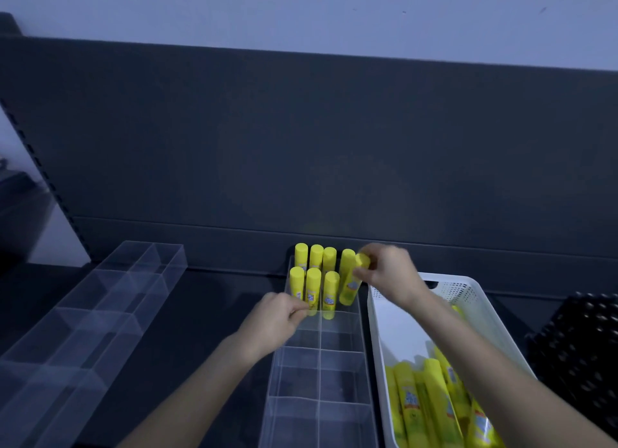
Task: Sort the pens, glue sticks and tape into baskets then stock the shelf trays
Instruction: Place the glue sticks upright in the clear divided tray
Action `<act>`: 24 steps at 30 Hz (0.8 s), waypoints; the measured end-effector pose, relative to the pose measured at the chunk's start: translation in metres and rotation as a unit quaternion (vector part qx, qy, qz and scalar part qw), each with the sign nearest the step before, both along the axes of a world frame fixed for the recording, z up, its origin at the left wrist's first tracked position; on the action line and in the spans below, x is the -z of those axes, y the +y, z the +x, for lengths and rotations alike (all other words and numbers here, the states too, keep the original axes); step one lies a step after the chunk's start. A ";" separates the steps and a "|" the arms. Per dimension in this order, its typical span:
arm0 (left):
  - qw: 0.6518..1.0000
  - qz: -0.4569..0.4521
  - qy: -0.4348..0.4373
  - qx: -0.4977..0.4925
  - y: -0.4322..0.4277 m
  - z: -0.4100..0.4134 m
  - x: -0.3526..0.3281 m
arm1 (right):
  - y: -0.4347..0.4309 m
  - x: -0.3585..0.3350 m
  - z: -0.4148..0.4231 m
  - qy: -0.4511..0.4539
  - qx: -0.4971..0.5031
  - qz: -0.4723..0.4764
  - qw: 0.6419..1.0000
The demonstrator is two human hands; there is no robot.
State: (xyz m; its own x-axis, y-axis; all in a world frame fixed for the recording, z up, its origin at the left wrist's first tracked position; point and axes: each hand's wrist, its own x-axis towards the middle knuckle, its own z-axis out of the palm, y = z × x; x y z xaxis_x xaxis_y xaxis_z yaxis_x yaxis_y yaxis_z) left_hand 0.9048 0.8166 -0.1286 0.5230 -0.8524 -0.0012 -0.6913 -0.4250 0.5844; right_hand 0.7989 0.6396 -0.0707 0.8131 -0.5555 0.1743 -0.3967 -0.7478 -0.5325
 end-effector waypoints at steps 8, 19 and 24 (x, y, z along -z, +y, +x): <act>0.994 0.056 -0.092 0.022 -0.003 -0.001 0.005 | 0.009 0.037 0.009 0.095 -0.021 -0.032 0.995; 0.995 0.058 -0.085 0.015 -0.005 -0.002 0.002 | 0.008 0.033 0.006 0.131 -0.012 -0.070 0.989; 0.996 0.043 -0.078 0.024 -0.015 -0.010 -0.014 | -0.008 0.010 -0.036 0.056 0.009 -0.059 0.997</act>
State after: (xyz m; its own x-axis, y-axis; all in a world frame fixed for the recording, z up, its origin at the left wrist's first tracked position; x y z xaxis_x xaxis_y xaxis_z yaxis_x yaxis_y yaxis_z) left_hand 0.8953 0.8015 -0.1150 0.4816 -0.8764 0.0027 -0.7915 -0.4337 0.4306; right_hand 0.7631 0.6316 -0.0811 0.8216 -0.5505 0.1481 -0.4617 -0.7949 -0.3938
